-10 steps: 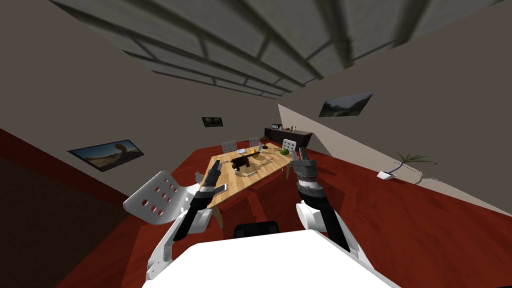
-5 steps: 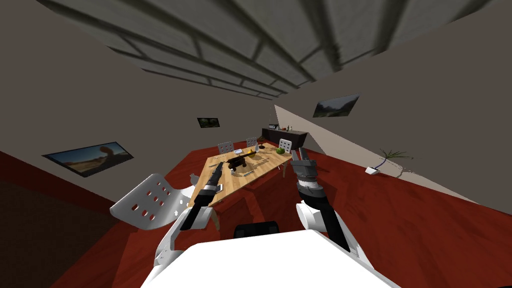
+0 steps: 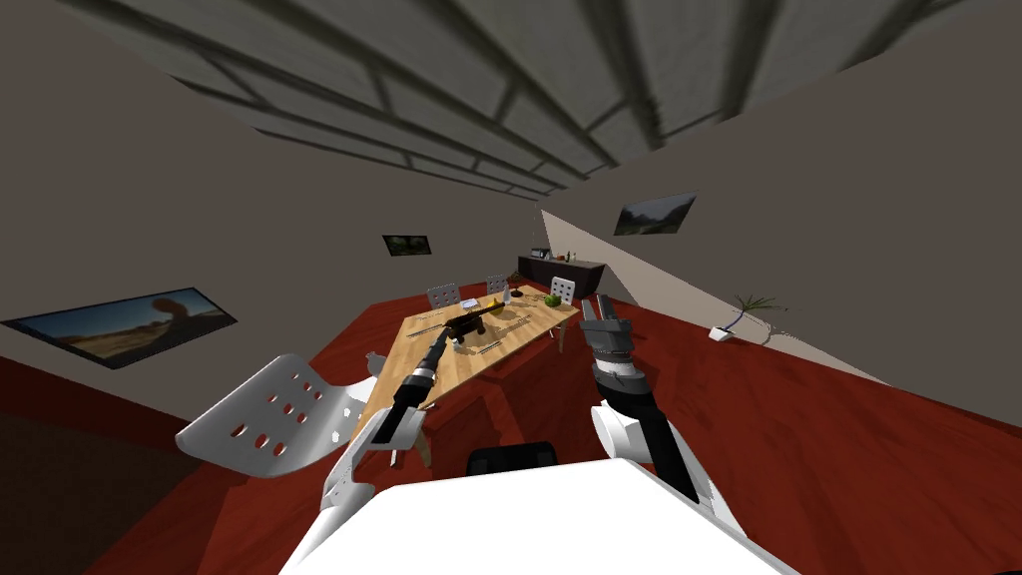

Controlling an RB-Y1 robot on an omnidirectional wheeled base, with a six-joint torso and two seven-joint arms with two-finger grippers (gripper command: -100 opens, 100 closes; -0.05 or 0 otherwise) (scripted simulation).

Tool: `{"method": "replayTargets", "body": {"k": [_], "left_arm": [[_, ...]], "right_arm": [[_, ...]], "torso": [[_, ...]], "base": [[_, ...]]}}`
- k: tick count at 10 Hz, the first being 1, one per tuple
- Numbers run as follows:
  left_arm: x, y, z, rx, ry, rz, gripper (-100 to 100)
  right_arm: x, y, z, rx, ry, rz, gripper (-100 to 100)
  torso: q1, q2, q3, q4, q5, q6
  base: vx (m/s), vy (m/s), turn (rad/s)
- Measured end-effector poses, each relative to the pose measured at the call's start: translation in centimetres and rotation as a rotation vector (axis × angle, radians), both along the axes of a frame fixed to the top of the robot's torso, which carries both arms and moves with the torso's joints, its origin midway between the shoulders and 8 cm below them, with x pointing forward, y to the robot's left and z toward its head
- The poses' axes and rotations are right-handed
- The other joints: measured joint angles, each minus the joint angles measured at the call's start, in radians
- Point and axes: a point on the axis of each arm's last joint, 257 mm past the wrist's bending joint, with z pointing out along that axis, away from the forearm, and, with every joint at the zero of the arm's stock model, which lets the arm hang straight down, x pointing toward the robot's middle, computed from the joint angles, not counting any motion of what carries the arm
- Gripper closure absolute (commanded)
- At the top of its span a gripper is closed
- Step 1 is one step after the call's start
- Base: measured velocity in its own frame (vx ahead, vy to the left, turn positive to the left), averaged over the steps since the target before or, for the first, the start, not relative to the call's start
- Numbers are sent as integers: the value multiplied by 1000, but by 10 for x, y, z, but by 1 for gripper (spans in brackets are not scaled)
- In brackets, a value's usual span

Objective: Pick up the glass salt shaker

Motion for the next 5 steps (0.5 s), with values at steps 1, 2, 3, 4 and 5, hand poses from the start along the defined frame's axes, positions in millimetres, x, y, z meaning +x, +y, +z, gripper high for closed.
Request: {"method": "replayTargets", "body": {"k": [1,2,3,4,5], "left_arm": [[2,6,-11,14,29,11,-100],[5,9,-21,35,56,21,-100],[8,14,-32,49,81,29,-100],[12,19,-44,71,110,40,-100],[12,25,-53,85,134,49,-100]], "right_arm": [[0,0,0,0,0,0,0],[0,0,0,0,0,0,0],[0,0,0,0,0,0,0],[0,0,0,0,0,0,0],[0,0,0,0,0,0,0]], "torso": [[1,0,0,0,0,-1],[2,-1,0,0,0,0],[3,0,0,0,1,-1],[2,-1,-1,0,0,0],[3,-1,-1,0,1,-1]], "base": [[17,-47,-50],[9,-37,-45],[19,-48,-82],[23,-37,-40],[29,-44,-71]]}}
